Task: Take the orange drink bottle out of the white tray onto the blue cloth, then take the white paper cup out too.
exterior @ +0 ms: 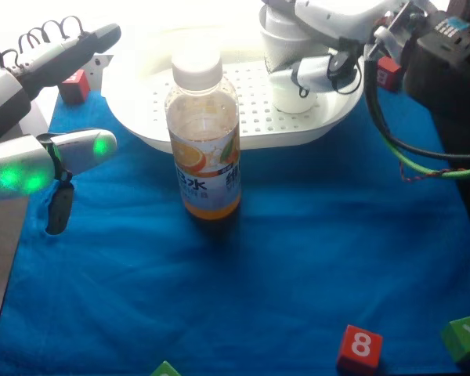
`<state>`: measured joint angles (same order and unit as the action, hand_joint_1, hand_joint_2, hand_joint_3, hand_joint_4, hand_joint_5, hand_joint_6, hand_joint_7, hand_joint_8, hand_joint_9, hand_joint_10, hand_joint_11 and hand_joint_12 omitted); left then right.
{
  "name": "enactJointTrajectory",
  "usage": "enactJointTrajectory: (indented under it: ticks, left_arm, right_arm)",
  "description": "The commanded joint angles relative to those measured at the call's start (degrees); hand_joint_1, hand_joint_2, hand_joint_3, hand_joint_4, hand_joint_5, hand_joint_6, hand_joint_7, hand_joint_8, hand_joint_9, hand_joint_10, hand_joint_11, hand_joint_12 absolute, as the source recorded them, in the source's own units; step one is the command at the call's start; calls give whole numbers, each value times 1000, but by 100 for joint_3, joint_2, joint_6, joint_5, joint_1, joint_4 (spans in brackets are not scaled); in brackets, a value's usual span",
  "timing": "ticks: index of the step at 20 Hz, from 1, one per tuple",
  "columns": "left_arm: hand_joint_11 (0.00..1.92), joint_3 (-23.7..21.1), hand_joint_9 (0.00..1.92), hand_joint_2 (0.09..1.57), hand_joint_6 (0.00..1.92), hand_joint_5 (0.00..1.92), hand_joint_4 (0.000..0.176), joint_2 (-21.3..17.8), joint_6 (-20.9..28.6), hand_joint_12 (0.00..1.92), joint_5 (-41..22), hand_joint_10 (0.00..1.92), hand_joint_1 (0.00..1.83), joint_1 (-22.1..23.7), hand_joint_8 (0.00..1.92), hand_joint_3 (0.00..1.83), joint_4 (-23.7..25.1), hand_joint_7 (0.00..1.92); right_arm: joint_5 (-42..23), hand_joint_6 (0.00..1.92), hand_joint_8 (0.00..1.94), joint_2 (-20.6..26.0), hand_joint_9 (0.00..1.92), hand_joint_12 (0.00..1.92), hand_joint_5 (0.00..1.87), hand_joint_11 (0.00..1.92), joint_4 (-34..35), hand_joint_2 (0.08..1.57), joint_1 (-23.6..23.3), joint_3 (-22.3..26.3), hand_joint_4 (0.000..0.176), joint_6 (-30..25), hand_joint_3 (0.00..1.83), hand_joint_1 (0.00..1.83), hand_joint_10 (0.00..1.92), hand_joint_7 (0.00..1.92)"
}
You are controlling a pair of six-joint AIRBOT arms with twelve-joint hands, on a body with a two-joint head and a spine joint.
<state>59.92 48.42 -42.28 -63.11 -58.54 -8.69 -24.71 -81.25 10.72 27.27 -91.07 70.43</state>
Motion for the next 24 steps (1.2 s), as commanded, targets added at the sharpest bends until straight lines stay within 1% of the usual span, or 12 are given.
enactJointTrajectory:
  ticks: [1,2,4,9,11,12,15,17,19,20,21,24]
  left_arm:
    - [0,23,0,1222,3,65,171,15,7,168,-746,0,430,51,0,0,-95,0]
    - [0,23,9,1213,4,77,172,16,7,244,-747,3,424,50,0,0,-98,0]
    - [0,23,3,1212,1,81,166,16,7,291,-753,0,423,47,0,0,-112,0]
    - [0,26,6,1207,4,96,168,17,7,281,-766,1,416,25,0,0,-135,0]
    - [0,26,1,1214,2,103,168,18,7,250,-775,0,420,19,0,0,-140,0]
    - [0,29,12,1214,2,111,173,20,7,296,-775,4,425,18,0,1,-142,0]
    - [0,39,16,1216,1,110,174,35,7,296,-773,5,428,17,0,1,-156,0]
    - [0,43,20,1216,1,111,176,38,7,348,-761,5,411,11,0,1,-168,0]
    - [0,44,6,1214,0,111,176,39,7,421,-767,1,398,-9,0,0,-188,0]
    - [0,44,6,1214,0,111,176,40,7,421,-768,1,398,-16,0,0,-191,0]
    - [0,45,0,1207,2,114,176,42,6,386,-768,0,400,-20,0,0,-193,0]
    - [0,41,0,1211,4,129,176,44,6,372,-777,0,424,-52,0,2,-235,0]
  right_arm:
    - [-299,575,112,29,439,1600,316,33,9,1176,-26,-37,0,-60,1,756,505,546]
    - [-300,1138,770,50,506,1797,224,357,9,1175,-26,-39,0,-117,0,791,1178,517]
    - [-302,1623,1447,98,552,1913,110,628,9,1199,-26,-65,0,-360,5,817,1669,390]
    - [-341,1546,1454,174,489,1921,154,581,9,1211,-27,-39,0,-411,3,905,1702,349]
    - [-487,1678,1543,276,630,1921,501,787,9,1366,-27,89,0,-418,5,885,1775,380]
    - [-595,1590,1518,321,490,1921,153,613,8,1223,-28,173,0,-421,0,954,1761,309]
    - [-1074,1642,1490,520,440,1921,110,535,-190,1212,-32,453,0,-732,0,922,1740,338]
    - [-1379,1584,1426,700,219,1921,89,283,-495,1223,-103,621,0,-1162,0,850,1680,193]
    - [-1612,1726,1716,860,489,1921,139,587,-685,1203,-205,860,0,-1161,0,952,1913,365]
    - [-1725,1726,1716,908,489,1921,139,587,-750,1203,-209,947,0,-1161,0,952,1913,365]
    - [-1885,1707,1728,1026,482,1921,441,372,-849,1333,-217,1116,11,-1161,14,846,1902,386]
    - [-2326,1816,1735,1438,488,1921,153,662,-1143,1225,-218,1701,0,-1162,0,913,1921,292]
